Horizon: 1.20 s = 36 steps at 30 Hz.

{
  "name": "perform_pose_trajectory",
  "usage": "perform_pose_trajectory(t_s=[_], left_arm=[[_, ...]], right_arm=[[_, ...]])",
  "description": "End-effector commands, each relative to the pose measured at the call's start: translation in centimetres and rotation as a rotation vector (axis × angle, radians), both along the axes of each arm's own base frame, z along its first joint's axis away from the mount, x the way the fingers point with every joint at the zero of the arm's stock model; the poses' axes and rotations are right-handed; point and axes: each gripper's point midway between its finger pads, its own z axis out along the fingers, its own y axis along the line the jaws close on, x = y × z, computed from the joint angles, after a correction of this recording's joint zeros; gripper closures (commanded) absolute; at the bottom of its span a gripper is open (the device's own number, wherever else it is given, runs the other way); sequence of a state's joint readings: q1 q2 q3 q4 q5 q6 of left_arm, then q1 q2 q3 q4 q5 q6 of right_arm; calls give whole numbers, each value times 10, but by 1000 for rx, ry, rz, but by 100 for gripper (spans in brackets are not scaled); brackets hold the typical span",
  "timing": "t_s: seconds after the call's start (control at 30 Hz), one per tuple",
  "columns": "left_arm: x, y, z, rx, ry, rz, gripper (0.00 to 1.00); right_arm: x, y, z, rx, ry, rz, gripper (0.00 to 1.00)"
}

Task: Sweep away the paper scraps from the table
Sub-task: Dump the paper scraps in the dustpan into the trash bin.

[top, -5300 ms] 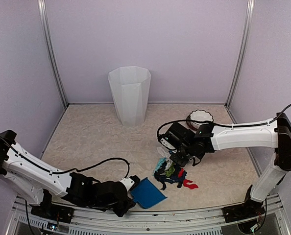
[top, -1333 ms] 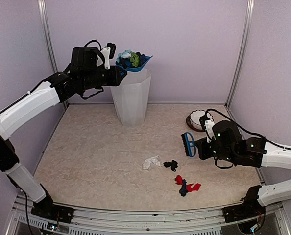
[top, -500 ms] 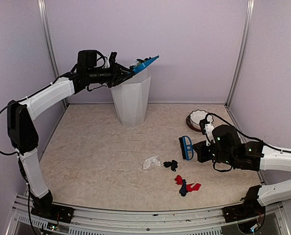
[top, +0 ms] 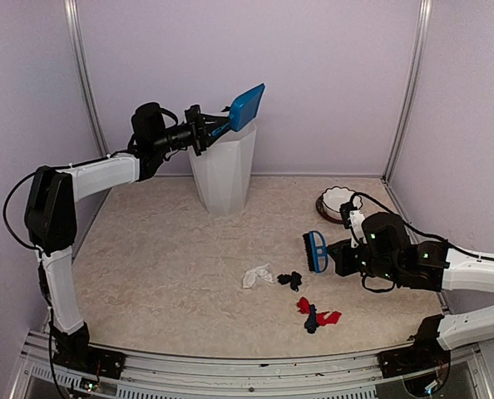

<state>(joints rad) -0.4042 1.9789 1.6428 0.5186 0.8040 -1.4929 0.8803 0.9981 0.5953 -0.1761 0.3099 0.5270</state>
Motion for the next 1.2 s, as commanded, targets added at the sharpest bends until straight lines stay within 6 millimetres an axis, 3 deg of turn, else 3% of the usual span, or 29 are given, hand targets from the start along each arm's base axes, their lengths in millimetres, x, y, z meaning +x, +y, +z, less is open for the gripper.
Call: perform_pose_trajectory(t_s=[0.0,0.2,0.6,0.73,0.83,1.03,1.17], left_arm=[[-3,8,30,-166,-20,-27,100],[-3,14,44,-256,-11,-19,100],[-1,16,49,-352,12,-18,100],[-2,19,47,-356,20,-6,100],[-2,29,32,-338,35,42,100],[-16,29,27,-207,-42,75,100],[-36,31,22,-176,-85,50,100]], right_arm=[[3,-1,9,46,-15,-14,100],[3,0,13,53,-22,-14,100],[4,4,9,58,-9,-5,100],[4,4,9,60,-8,-7,100],[3,4,10,69,-10,-7,100],[4,2,15,63,-23,-11,100],[6,-2,19,37,-39,-20,100]])
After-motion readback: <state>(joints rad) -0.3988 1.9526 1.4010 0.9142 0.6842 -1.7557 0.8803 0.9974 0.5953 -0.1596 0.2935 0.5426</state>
